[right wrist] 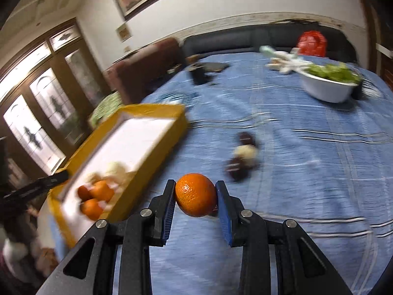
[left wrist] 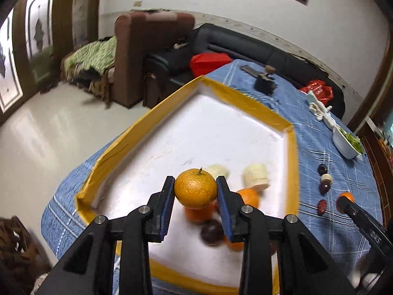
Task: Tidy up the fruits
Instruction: 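Carry both oranges to the tray and open both tools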
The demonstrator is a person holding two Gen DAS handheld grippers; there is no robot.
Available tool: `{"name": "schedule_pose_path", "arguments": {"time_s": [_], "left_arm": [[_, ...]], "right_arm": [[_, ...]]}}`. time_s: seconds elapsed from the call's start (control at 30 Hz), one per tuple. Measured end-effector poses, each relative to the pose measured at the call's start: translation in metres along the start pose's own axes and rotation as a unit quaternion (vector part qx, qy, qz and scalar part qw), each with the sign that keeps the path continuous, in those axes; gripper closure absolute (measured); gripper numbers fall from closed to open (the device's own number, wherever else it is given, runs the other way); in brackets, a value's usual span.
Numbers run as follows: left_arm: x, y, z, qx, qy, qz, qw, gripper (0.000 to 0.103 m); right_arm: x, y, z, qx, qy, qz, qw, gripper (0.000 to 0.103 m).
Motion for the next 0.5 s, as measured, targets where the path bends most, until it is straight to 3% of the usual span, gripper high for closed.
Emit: {"name": "schedule_pose_path", "arguments": {"time_s": [0.13,0.4,0.5], "left_arm": [[0.008,0.018,0.003,-0.008,0.004,-0.006,0.9999,0.07],[0.013,0.03,0.011,0.003,0.007,-0.012,0.9999,0.069],[0.012,0.029,0.007,0.02,0.002,-0.014,0.9997,0.058]], "right_arm": [[0.006,0.056,0.015,-0.047,0.03,-0.027,0.998,0.067],[0.015,0.121,0.055,-0.081,0.074,-0.05,0.993,0.067],[0.009,0.14,0.073,-0.09,0.09,-0.052,0.991,0.067]]}}
Point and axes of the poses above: each gripper's, at about its wrist camera, not at the fingertips, and z roughly the way its jaws point, y to its left, x to its underside, the point moved 8 cm from there along z, roughly the way its jaws point, and after that the axes turned 12 degrees about -y, right-handed, at the moved point
